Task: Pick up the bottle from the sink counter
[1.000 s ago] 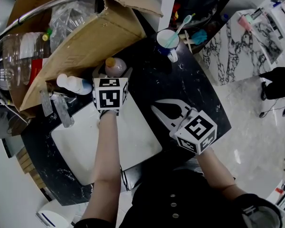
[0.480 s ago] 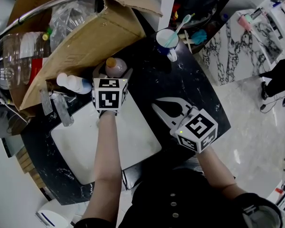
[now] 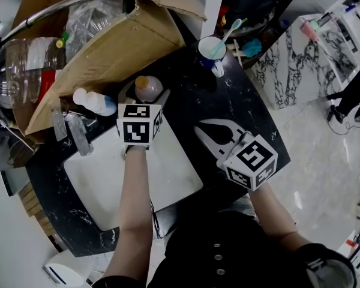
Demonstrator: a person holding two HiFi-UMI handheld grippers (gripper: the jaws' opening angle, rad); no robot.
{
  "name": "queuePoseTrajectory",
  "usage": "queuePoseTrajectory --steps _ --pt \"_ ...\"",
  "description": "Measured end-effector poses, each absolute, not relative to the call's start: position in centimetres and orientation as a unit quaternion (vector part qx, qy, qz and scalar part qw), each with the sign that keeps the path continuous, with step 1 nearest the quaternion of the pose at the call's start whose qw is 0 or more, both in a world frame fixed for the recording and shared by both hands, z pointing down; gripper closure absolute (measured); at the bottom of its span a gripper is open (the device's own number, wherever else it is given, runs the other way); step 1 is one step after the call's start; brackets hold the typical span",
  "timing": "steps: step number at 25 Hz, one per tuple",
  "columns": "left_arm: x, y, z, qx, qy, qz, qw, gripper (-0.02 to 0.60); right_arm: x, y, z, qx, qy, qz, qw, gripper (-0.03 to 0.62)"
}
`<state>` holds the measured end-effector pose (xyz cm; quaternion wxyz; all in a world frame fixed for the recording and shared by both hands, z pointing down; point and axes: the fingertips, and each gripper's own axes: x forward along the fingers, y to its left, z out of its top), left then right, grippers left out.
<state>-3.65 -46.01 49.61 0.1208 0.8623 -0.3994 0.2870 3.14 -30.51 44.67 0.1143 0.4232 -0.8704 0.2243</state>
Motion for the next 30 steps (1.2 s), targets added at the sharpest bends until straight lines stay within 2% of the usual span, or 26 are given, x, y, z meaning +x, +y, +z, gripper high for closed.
queuePoseTrajectory --steps 15,30 --pt "-3.4 -42.6 44.2 0.889 -0.393 0.193 0.134 0.187 3.5 -29.4 43.4 0.41 -0.879 0.213 0.115 0.591" --pt "-5.5 -37.6 36.9 0.889 -0.423 0.14 0.103 0.187 3.0 -28.4 39.2 0.387 -0.902 0.169 0.087 0.591"
